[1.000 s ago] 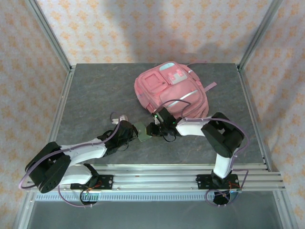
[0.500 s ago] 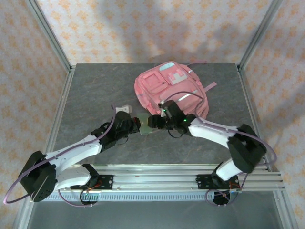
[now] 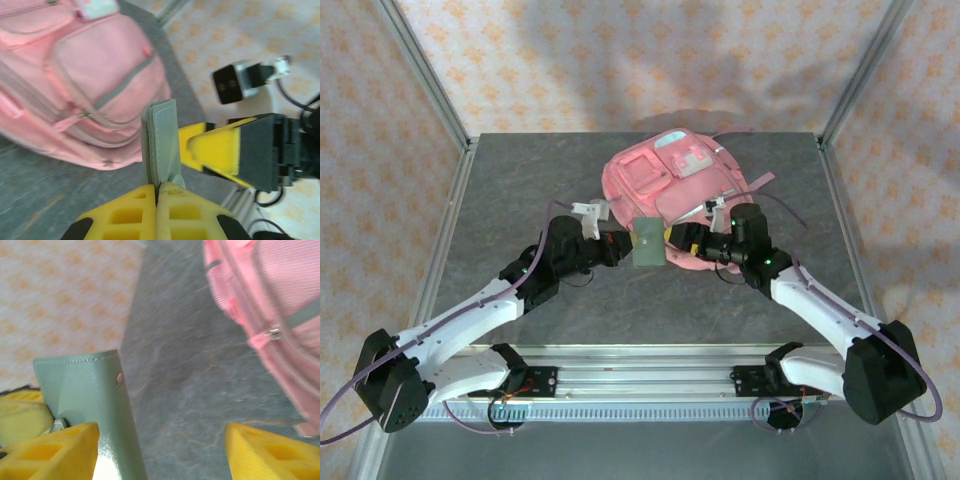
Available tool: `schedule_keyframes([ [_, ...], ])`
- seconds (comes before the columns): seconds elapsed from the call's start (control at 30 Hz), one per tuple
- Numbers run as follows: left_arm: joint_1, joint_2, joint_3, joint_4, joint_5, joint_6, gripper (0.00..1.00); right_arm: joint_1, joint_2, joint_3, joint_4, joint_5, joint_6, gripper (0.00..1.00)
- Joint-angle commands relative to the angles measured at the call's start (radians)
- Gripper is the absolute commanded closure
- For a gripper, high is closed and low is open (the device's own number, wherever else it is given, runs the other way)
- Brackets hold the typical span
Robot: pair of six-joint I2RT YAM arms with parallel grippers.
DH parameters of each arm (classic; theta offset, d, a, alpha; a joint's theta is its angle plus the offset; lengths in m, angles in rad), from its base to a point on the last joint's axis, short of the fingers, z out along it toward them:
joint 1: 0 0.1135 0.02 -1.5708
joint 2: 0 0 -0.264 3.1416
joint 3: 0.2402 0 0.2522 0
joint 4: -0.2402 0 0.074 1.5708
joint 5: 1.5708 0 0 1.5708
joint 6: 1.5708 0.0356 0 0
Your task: Pack the student bag
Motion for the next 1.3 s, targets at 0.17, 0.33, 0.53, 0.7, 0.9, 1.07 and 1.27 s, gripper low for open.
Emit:
schedule_keyframes([
  [0.17, 0.009, 0.021, 0.027, 0.212, 0.183, -0.058, 1.0, -0.002, -0.071, -0.035, 0.223, -0.261, 0.091, 0.59],
  [0.33, 0.009, 0.048, 0.064, 0.141, 0.139, -0.026, 0.71, -0.011, -0.105, -0.022, 0.173, -0.229, 0.064, 1.0],
  [0.53, 0.009, 0.124, 0.155, -0.016, 0.011, 0.065, 0.43, -0.12, -0.175, -0.026, 0.089, -0.16, 0.077, 1.0],
  [0.7, -0.006, 0.266, 0.274, -0.132, -0.124, 0.173, 0.37, -0.296, -0.232, -0.033, -0.039, -0.168, 0.088, 1.0],
  [0.9, -0.096, 0.528, 0.519, -0.286, -0.321, 0.324, 0.35, -0.516, -0.268, -0.064, -0.171, -0.2, 0.067, 1.0],
  [1.07, -0.166, 0.753, 0.744, -0.388, -0.436, 0.437, 0.33, -0.699, -0.303, -0.097, -0.233, -0.221, 0.062, 1.0],
  [1.27, -0.215, 1.001, 0.986, -0.482, -0.58, 0.553, 0.31, -0.773, -0.305, -0.138, -0.234, -0.245, 0.065, 1.0],
])
